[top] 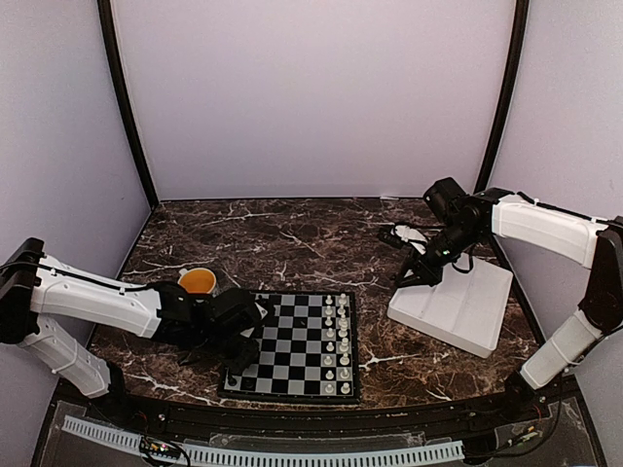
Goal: Set up the chess pieces on the board
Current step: Place the pawn on c7.
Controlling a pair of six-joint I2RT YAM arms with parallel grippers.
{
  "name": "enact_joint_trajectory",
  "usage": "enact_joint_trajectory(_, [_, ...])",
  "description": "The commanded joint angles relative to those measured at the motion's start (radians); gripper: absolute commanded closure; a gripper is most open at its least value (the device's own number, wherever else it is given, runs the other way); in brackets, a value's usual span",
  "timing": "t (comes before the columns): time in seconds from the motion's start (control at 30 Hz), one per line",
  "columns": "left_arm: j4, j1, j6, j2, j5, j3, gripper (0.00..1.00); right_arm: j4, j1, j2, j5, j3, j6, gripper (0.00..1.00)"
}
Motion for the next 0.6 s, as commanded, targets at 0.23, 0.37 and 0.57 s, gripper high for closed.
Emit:
enact_joint_trajectory(0.23, [-0.041,-0.016,0.032,-0.135,0.037,0.092,0.69,-0.016,0.004,-0.002,-0.020,0.028,-0.013,0.92])
enact_joint_trajectory(0.37, [0.008,-0.015,0.050,-0.171,0.051,0.131,0.68,-0.035,0.005,0.004,-0.033,0.055,-0.019,0.92])
enact_joint_trajectory(0.57, [0.154,-0.004,0.015,-0.119,-0.034,0.222,0.62,-0.049,0.038,0.018,-0.047,0.127,-0.024,0.91])
